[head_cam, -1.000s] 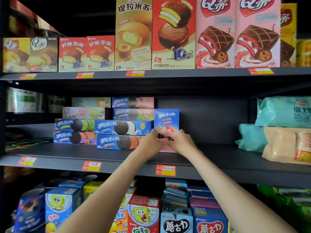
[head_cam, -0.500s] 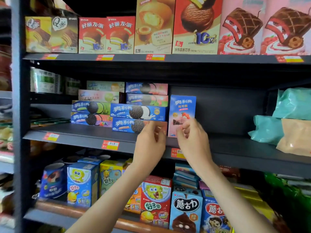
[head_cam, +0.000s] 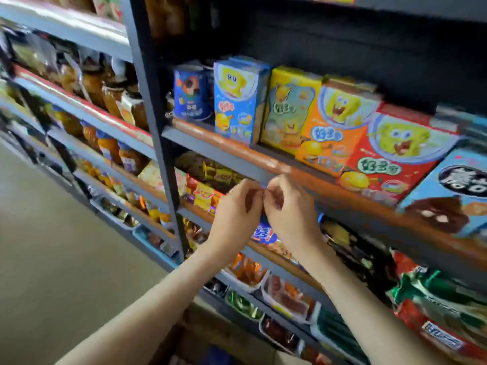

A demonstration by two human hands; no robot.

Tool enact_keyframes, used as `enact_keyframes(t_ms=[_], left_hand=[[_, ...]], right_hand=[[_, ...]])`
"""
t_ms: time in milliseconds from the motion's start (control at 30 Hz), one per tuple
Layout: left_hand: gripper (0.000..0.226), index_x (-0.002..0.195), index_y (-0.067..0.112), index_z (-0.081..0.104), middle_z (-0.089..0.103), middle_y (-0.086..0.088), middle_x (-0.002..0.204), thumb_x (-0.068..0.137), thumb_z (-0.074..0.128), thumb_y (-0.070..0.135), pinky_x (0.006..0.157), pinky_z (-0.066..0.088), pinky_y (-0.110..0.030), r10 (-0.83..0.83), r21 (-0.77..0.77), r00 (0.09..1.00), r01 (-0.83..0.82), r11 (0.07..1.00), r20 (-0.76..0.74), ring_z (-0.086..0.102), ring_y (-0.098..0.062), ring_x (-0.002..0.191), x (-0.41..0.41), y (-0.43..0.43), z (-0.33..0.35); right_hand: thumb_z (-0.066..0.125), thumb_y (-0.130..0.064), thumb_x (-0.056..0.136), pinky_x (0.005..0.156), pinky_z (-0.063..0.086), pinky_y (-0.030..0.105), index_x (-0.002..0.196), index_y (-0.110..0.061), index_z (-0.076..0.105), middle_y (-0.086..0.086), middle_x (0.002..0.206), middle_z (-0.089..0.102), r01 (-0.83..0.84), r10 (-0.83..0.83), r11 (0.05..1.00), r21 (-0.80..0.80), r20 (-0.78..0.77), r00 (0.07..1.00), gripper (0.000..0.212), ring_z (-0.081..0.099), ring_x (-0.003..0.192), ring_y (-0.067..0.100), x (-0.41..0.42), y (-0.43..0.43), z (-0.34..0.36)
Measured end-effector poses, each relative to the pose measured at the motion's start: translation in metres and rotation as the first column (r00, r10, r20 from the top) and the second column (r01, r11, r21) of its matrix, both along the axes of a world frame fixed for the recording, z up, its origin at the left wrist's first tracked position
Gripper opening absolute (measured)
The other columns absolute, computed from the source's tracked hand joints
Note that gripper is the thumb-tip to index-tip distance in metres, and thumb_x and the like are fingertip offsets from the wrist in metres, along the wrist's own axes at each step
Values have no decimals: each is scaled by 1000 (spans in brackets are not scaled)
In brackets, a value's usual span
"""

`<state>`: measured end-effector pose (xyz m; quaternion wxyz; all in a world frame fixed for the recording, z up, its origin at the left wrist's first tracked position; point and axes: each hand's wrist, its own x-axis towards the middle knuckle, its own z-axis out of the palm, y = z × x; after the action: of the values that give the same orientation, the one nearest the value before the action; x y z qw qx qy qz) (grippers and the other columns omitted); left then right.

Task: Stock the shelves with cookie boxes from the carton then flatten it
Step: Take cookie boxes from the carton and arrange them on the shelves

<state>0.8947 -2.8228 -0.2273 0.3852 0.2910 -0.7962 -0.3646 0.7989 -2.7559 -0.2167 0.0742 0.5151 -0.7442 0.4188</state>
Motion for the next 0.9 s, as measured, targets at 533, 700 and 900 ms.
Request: enact_keyframes(t_ms=[533, 700, 900], left_hand=[[19, 93, 14, 62, 67, 4, 88, 94, 49, 27, 70, 43, -27, 192, 543, 774, -575, 612, 603, 61, -15, 82, 131, 47, -451], [12, 97, 15, 56, 61, 3, 89, 94, 48, 23, 69, 39, -25, 154, 626, 704, -694, 356, 693, 60, -17, 88, 157, 82, -594], [39, 125, 4, 40, 53, -15, 123, 91, 52, 18, 92, 49, -42, 206, 644, 623, -764, -50, 755, 55, -30, 109, 179, 82, -762]], right_hand=[[67, -6, 79, 61, 29, 25, 79, -9, 56, 7, 80, 59, -402, 201, 694, 597, 376, 905, 11, 55, 71, 26, 117, -6, -461], [60, -16, 89, 70, 32, 18, 90, -19, 51, -6, 88, 49, -497, 207, 476, 726, 456, 865, 10, 53, 83, 18, 133, 14, -600], [55, -17, 94, 77, 41, 23, 111, -19, 50, -3, 107, 49, -530, 125, 264, 806, 516, 847, 18, 52, 101, 15, 153, 16, -747]])
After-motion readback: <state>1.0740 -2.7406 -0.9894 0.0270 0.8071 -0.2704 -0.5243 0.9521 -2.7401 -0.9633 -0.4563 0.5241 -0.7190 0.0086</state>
